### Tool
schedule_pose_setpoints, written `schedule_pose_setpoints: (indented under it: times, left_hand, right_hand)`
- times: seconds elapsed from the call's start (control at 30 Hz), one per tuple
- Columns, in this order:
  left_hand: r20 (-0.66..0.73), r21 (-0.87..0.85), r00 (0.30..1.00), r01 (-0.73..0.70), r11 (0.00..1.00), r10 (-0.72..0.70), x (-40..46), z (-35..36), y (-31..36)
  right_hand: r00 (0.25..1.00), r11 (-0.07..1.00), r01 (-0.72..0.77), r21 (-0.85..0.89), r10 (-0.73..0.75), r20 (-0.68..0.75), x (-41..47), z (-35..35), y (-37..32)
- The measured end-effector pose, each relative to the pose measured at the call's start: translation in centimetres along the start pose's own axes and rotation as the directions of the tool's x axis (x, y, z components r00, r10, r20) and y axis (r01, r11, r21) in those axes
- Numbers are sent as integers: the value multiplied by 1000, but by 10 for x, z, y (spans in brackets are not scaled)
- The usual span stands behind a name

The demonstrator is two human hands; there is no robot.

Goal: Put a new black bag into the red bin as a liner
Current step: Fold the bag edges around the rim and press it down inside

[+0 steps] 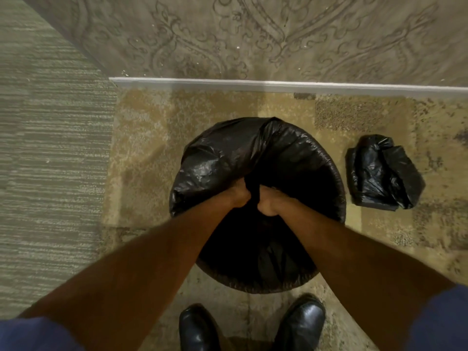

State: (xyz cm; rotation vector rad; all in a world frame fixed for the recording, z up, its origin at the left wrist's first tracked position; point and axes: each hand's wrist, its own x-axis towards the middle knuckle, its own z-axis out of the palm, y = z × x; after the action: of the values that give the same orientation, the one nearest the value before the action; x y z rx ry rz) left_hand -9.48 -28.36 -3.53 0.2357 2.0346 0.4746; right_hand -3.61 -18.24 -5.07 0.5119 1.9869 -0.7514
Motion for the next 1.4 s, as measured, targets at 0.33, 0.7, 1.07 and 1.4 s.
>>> schedule_pose_setpoints:
  times: [0.33,0.7,1.07,1.4]
  left_hand:
    - [-244,-372,955,-255,893,171,-152,-83,11]
    - [-364,-148,927,36,988,-88,-147,-125,-5]
    - [-388,-47,921,-66,997,43,-119,-146,-31]
    - [-543,-82,838,-129,988,65,-94,-294,-29]
  right_hand:
    - [743,819,357,449,42,-668,-186,-58,33]
    - [865,457,66,887,417,-279,-222,-52,62]
    - [866,424,174,889,363,-342,-203,-40,49]
    - [849,482,378,790,159,-503,-133,-158,-43]
